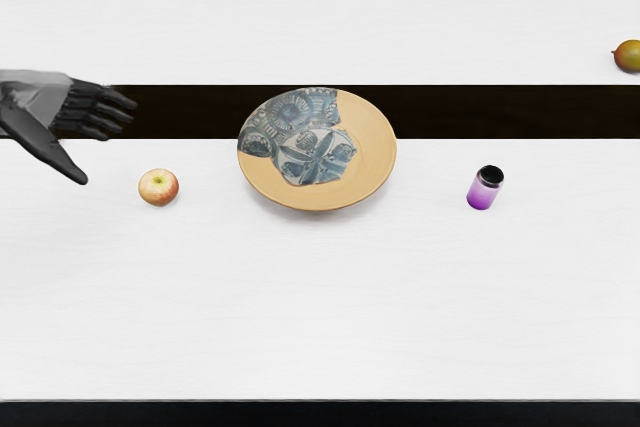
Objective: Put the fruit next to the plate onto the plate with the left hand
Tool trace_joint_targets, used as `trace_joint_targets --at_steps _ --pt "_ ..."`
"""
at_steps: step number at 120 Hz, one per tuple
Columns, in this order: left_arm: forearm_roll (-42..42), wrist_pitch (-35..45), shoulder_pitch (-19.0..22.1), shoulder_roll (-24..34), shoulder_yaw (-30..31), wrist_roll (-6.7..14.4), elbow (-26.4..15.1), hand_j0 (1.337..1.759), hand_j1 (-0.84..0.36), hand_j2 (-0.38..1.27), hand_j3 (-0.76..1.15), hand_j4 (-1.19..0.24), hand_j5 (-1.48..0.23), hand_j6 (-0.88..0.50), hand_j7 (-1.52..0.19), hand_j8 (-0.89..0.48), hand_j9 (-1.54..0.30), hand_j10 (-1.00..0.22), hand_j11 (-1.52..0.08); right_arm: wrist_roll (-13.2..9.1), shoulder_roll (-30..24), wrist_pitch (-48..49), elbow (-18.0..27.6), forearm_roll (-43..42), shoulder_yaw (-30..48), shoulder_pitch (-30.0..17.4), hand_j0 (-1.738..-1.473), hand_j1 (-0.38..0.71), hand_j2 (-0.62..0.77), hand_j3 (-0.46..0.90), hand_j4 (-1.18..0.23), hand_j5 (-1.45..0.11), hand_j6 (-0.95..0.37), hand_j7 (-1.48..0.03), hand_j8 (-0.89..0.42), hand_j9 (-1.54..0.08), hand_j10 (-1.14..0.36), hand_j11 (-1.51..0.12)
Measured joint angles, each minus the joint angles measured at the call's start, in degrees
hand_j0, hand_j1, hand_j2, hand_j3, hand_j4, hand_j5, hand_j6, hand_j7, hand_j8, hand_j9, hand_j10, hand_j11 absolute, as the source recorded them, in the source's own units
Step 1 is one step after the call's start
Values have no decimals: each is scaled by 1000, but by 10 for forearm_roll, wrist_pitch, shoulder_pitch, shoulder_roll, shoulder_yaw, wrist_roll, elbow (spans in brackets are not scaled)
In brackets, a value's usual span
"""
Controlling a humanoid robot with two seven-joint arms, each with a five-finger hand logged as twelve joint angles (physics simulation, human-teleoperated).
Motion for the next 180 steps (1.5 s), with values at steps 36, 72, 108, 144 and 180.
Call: trace_joint_targets --at_steps 36,72,108,144,180 --pt "37 135 72 15 15 0 -62 1658 57 52 0 -250 -321 -251 -320 -250 -320 -250 -320 0 0 -5 -4 1 -1 -3 -1658 -310 -7 0 -33 -42 -33 -43 -33 -42 -33 -42" --pt "137 448 9 -20 130 -1 -154 1658 57 53 0 -252 -322 -253 -321 -253 -321 -252 -321 0 0 -5 -5 1 -1 -3 -1658 -310 -7 0 -33 -43 -33 -43 -33 -43 -33 -43" --pt "164 646 -18 -115 292 -2 -188 1658 59 53 0 -248 -318 -249 -318 -249 -318 -248 -318 0 0 -5 -5 1 -1 -3 -1658 -310 -7 0 -33 -43 -33 -43 -33 -43 -33 -43" --pt "184 665 -33 -173 316 -2 -124 1658 17 59 0 -282 -363 -283 -363 -283 -363 -282 -363 0 0 -5 -5 1 -1 -3 -1658 -310 -7 0 -33 -43 -33 -43 -33 -43 -33 -43" --pt "182 660 -47 -207 351 -1 -117 1658 -28 66 0 -318 -411 -318 -411 -318 -411 -318 -411 0 0 -5 -5 1 -1 -3 -1658 -310 -7 0 -33 -43 -33 -43 -33 -43 -33 -43"
